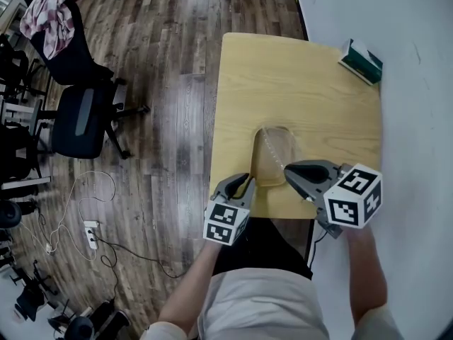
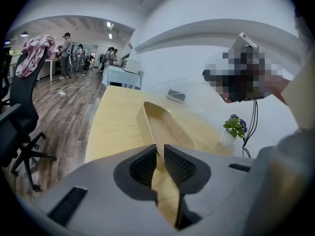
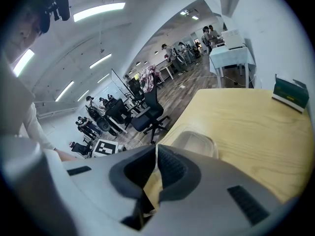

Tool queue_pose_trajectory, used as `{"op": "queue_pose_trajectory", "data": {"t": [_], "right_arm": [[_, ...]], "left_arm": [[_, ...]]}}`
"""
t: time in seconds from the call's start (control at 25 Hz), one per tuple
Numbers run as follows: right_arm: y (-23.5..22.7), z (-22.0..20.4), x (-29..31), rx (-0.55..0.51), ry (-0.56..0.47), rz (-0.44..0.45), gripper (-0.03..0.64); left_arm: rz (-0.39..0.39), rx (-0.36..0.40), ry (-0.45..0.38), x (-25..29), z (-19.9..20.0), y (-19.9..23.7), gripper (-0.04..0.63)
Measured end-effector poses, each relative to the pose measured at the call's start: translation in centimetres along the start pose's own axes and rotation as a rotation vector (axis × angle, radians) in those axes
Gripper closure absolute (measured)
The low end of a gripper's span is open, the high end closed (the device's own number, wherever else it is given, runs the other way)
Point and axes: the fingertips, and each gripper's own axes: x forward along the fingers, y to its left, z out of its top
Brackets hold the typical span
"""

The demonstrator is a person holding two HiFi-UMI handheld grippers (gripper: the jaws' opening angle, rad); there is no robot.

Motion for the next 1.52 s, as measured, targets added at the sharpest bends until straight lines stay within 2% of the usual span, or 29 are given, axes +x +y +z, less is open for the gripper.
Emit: {"op": "queue_pose_trajectory", "data": {"t": [0.28, 0.48, 0.76, 1.12, 1.52], "right_arm": [[-1.0, 1.1, -1.6, 0.004, -0.047, -0.032, 0.598], [-1.8, 1.7, -2.6, 0.013, -0.079, -0.057, 0.598], [-1.1, 1.2, -3.1, 0.008, -0.093, -0.067, 0.598], [0.6, 1.1, -3.7, 0.003, -0.139, -0.073, 0.598], [2.9, 1.2, -4.3, -0.008, -0.221, -0.136, 0.595]], "left_arm": [[0.015, -0.003, 0.031, 0.0, -1.6, 0.2, 0.551], [0.013, -0.039, 0.015, -0.6, -1.6, 0.0, 0.563], [0.026, -0.031, 0.006, -1.2, -1.9, -0.3, 0.563], [0.024, -0.003, -0.013, -2.7, -0.2, -0.4, 0.563], [-0.053, 0.055, -0.070, -6.1, 3.8, -2.3, 0.563]]}}
